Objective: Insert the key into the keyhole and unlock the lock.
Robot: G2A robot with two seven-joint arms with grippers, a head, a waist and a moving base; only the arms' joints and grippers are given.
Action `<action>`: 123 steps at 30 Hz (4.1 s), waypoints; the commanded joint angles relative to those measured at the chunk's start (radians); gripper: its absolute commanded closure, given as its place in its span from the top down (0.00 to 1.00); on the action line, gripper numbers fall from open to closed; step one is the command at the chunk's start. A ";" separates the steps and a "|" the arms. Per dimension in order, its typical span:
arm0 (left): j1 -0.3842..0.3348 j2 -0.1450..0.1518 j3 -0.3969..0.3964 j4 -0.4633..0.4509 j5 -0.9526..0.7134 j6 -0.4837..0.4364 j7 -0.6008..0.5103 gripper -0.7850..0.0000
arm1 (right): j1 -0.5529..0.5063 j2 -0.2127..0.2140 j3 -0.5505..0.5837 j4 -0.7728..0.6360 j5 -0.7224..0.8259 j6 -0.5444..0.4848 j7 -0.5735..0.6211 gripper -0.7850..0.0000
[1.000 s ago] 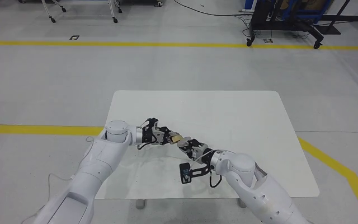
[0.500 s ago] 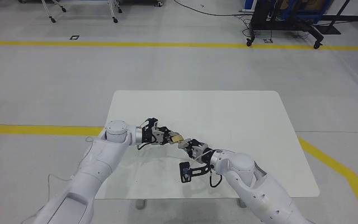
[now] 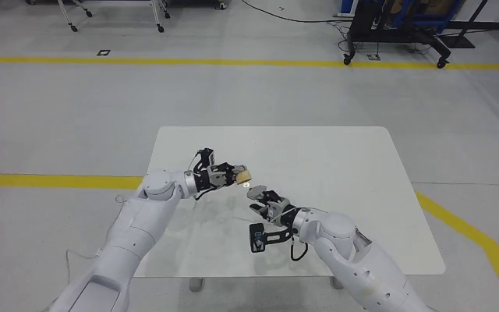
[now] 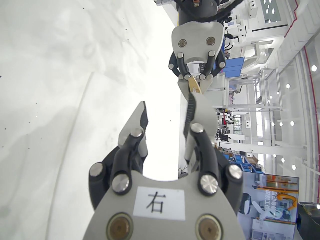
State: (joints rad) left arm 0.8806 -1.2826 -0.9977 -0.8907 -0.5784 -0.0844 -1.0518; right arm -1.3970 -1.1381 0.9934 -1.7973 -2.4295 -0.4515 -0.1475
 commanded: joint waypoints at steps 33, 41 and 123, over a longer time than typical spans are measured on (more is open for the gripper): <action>0.073 -0.002 -0.046 -0.092 0.039 -0.341 0.065 0.00 | 0.011 -0.055 -0.042 0.262 0.390 0.500 -0.365 0.00; 0.072 -0.003 -0.048 -0.090 0.039 -0.330 0.060 0.00 | 0.009 -0.059 -0.049 0.253 0.361 0.506 -0.329 0.16; 0.076 -0.006 -0.066 -0.096 0.053 -0.355 -0.003 0.00 | 0.047 -0.055 0.022 0.356 0.471 0.274 -0.525 0.35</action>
State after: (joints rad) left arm 0.9570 -1.2882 -1.0638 -0.9873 -0.5263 -0.4414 -1.0562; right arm -1.3444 -1.1946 1.0129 -1.4318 -1.9481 -0.1794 -0.6848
